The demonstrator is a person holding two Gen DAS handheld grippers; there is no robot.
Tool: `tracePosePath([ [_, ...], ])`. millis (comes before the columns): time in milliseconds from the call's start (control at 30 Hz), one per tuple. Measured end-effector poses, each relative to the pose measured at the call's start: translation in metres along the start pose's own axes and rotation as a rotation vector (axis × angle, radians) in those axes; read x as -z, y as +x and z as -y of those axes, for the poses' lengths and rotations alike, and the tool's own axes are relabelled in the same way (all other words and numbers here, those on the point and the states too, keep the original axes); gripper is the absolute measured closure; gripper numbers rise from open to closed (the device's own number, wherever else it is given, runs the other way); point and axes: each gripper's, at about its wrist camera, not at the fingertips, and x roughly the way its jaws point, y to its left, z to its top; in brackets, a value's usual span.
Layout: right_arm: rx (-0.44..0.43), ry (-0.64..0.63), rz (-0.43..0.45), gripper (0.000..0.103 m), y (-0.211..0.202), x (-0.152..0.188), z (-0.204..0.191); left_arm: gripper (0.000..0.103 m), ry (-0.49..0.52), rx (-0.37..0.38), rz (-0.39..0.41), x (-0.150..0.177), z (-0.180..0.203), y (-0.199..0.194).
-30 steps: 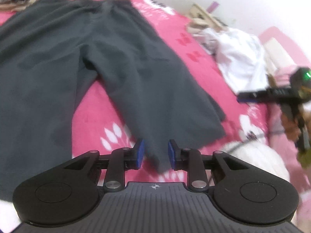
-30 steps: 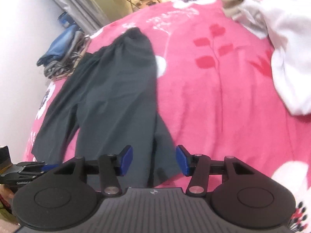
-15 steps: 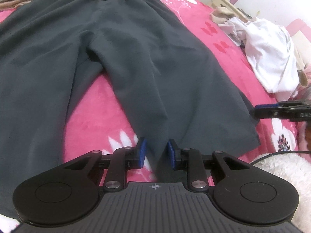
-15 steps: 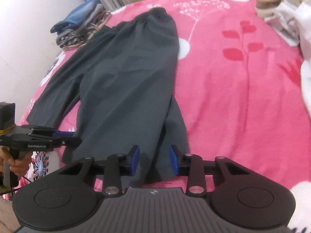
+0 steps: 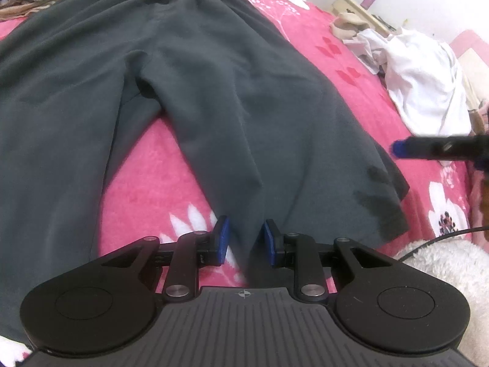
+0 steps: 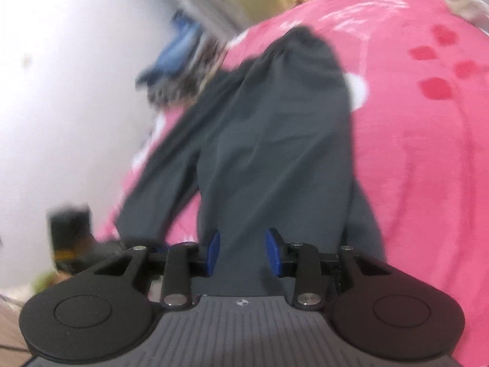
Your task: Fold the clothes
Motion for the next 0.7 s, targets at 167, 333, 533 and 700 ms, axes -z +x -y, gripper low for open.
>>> tracePosePath([
  [167, 0.061, 0.140, 0.135, 0.066, -0.041, 0.008, 0.026, 0.078, -0.013, 0.007, 0.004, 0.001, -0.002, 0.000],
  [333, 0.248, -0.014, -0.005, 0.078, -0.007, 0.016, 0.014, 0.078, -0.016, 0.007, 0.004, 0.001, 0.000, 0.001],
  [533, 0.250, -0.249, -0.115, 0.082, 0.050, 0.021, -0.019, 0.078, -0.020, 0.005, 0.003, 0.001, -0.001, 0.001],
  [700, 0.226, -0.302, -0.118, 0.082, 0.055, 0.021, -0.026, 0.078, -0.020, 0.007, 0.003, 0.001, -0.002, 0.001],
])
